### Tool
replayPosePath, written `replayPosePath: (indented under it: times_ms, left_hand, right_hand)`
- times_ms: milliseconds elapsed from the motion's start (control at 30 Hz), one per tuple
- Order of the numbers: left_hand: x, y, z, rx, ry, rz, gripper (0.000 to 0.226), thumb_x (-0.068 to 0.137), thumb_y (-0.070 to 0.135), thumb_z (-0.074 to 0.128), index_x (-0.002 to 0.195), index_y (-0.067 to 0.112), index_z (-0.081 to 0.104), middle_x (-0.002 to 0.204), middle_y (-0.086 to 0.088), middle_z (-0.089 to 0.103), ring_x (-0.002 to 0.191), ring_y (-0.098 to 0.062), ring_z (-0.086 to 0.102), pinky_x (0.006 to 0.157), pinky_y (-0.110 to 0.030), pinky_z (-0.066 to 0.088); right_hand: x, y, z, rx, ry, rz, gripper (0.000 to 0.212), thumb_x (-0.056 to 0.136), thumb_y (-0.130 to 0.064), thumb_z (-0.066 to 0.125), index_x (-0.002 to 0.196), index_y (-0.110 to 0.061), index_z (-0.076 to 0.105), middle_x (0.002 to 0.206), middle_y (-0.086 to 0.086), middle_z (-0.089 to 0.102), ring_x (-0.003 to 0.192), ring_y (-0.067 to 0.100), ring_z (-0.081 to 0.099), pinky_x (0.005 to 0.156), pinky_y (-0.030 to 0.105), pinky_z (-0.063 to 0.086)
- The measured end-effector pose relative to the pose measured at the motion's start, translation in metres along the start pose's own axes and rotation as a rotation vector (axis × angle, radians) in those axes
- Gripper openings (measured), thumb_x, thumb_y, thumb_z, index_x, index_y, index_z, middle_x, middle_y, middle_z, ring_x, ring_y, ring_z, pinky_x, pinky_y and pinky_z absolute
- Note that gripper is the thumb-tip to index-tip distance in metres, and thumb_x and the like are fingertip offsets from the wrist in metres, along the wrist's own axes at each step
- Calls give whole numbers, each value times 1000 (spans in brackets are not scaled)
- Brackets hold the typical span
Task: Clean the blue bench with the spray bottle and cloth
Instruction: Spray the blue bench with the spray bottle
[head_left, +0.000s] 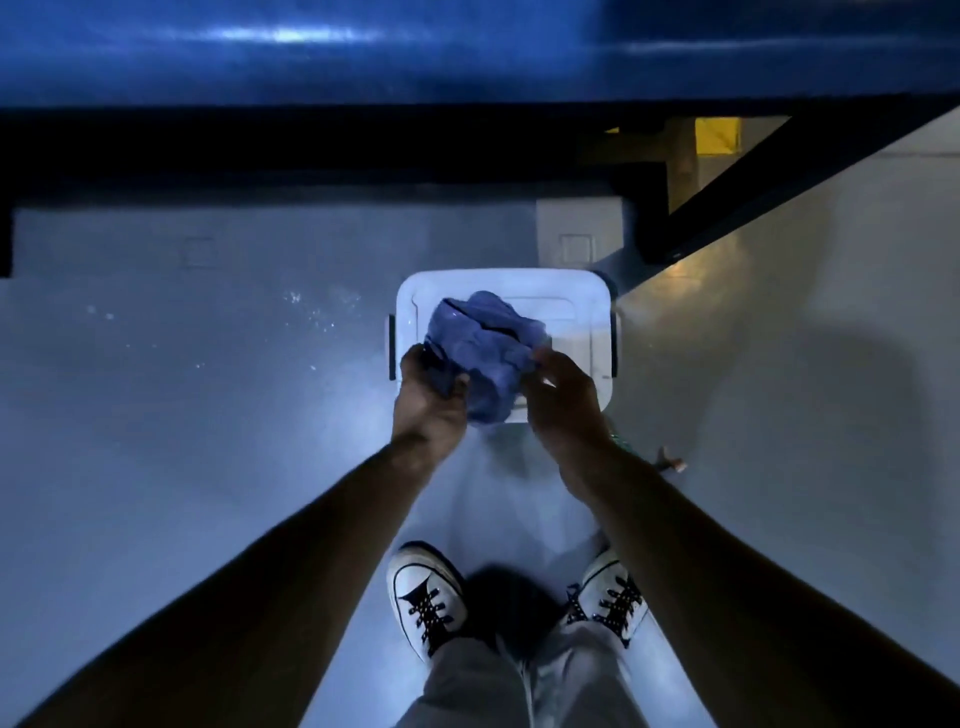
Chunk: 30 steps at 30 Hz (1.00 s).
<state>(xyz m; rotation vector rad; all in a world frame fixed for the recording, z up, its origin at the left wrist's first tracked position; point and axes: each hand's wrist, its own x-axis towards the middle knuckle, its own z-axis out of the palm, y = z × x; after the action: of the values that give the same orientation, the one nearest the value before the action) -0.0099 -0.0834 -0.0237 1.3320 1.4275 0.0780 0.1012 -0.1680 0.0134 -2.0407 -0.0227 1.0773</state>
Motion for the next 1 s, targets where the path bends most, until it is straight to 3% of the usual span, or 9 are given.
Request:
replayPosePath:
  times_ms: [100,200,300,400,500,567,700,867,1000]
  left_hand:
    - [-7,-3,-5,19,48,25,46,94,3,62,138,9,48,122,-7,63,104,-22,62,80,-17,49]
    - [-38,-6,-5,160,140,82,50,93,6,64,140,13,51,131,-10,60,120,-28,60,103,-33,49]
    - [-71,-13,17,272,133,217,41,86,-1,63,126,9,61,125,-13,59,119,-32,58,104,-28,42]
    - [-97,-22,64,440,-75,379,31,85,10,64,116,13,65,119,-9,64,113,-31,62,99,-43,52]
    - [-112,-30,122,567,-363,386,42,94,26,67,133,20,55,132,-3,60,122,-24,58,100,-42,52]
    - [-116,-34,154,642,-431,401,49,94,34,69,138,23,49,136,0,57,124,-21,58,96,-36,51]
    - [-111,-32,190,627,-316,390,31,96,27,68,125,20,59,125,-2,63,112,-22,67,86,-32,54]
    - [-106,-24,188,663,-262,366,21,100,27,59,118,17,64,112,-7,62,101,-29,68,84,-37,54]
    - [-131,9,150,617,-261,366,22,95,32,67,110,16,68,103,-6,63,92,-26,69,83,-43,60]
  right_hand:
    - [-8,20,-16,-50,9,37,14,93,-12,64,103,-21,67,107,7,71,90,19,63,76,25,46]
    - [-20,55,-56,-132,66,135,15,81,-28,55,87,-21,66,95,10,71,84,27,63,80,38,53]
    - [-32,84,-104,-210,158,291,21,86,-30,55,70,-21,67,88,10,76,83,35,71,82,52,60]
    - [-38,100,-135,-140,250,377,15,96,-14,61,107,-21,69,89,6,73,71,26,67,62,39,59]
    - [-24,120,-154,-157,173,367,52,97,3,53,144,-20,47,122,3,60,79,18,63,50,25,50]
    - [-12,125,-159,-153,88,361,60,92,15,45,140,-21,53,125,-2,58,89,13,63,61,33,54]
    - [5,124,-157,-250,7,280,49,90,14,47,88,-30,67,94,-7,70,94,16,66,86,41,54]
    - [2,122,-163,-229,-27,237,63,83,20,36,112,-26,67,119,0,69,100,20,68,81,39,58]
    - [-33,90,-173,-258,-62,88,58,88,19,42,110,-30,63,124,-2,60,108,11,62,72,14,47]
